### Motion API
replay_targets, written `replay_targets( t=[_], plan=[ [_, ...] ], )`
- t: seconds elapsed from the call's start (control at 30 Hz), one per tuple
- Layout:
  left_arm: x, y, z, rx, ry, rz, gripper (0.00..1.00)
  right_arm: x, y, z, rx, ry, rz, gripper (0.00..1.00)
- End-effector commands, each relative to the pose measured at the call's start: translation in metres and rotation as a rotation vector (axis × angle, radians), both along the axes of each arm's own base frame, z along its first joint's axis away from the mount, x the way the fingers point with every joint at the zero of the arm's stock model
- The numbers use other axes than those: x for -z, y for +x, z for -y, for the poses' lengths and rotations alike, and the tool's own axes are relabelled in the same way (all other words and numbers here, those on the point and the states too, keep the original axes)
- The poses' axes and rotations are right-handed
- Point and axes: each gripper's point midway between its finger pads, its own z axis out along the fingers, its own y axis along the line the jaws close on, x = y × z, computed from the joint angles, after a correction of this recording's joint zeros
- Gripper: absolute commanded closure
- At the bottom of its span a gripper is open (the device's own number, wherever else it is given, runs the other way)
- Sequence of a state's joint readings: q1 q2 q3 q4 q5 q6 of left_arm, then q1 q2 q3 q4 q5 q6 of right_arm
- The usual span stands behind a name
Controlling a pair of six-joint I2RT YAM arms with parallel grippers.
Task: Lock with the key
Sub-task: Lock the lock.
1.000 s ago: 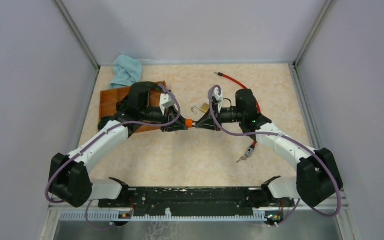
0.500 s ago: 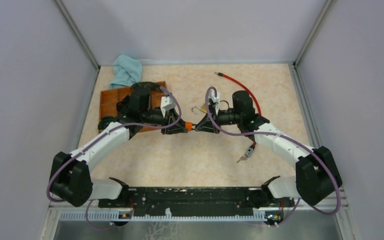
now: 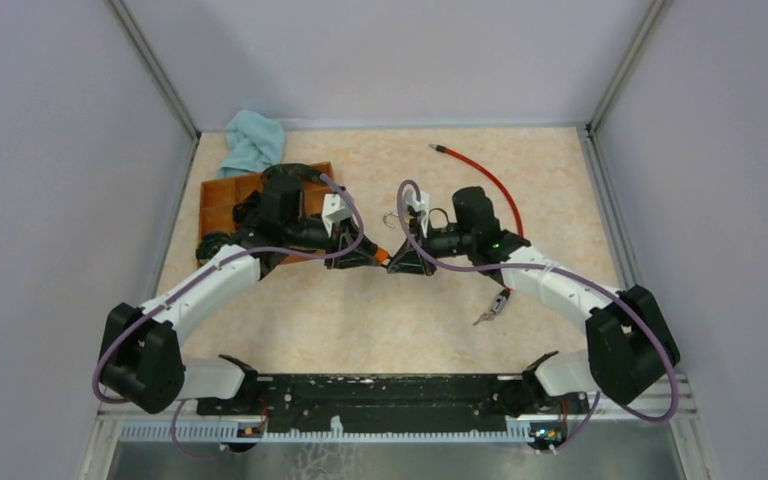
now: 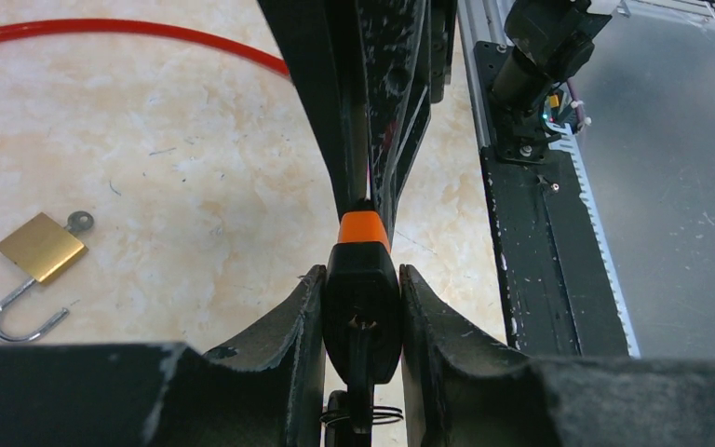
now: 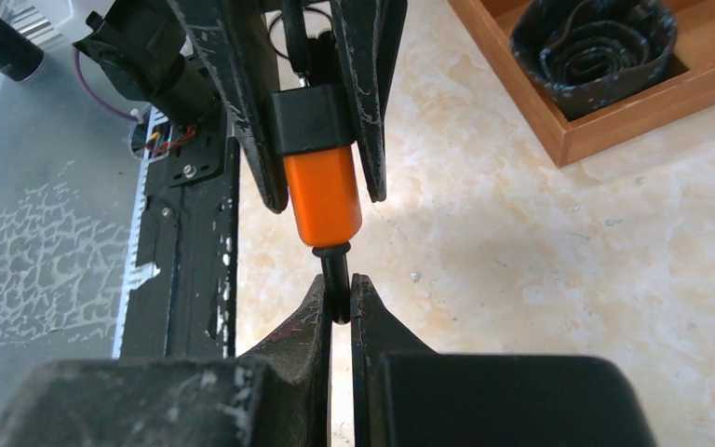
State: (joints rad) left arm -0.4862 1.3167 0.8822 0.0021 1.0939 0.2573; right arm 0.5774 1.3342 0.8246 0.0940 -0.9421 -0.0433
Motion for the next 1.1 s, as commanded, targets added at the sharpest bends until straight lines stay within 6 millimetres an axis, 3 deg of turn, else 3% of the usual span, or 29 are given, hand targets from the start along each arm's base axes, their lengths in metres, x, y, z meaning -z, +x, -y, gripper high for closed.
replay_targets(
  t=[0.0,0.23,0.5,1.07],
  plan=[
    [-0.013,-0.013,0.030,0.100,-0.074,0.163,1.00,-0.079,-0.044,-0.043,-0.258,0.220,0.191,1.00],
    [0.001,-0.017,0.023,0.092,-0.041,0.174,1.00,-0.079,-0.040,-0.036,-0.233,0.195,0.226,1.00],
    [0.009,-0.014,0.013,0.050,-0.006,0.171,1.00,-0.085,-0.022,-0.006,-0.139,0.201,0.267,1.00],
    [0.013,-0.015,0.006,0.037,0.000,0.152,1.00,-0.081,-0.021,0.018,-0.146,0.169,0.327,1.00]
  ],
)
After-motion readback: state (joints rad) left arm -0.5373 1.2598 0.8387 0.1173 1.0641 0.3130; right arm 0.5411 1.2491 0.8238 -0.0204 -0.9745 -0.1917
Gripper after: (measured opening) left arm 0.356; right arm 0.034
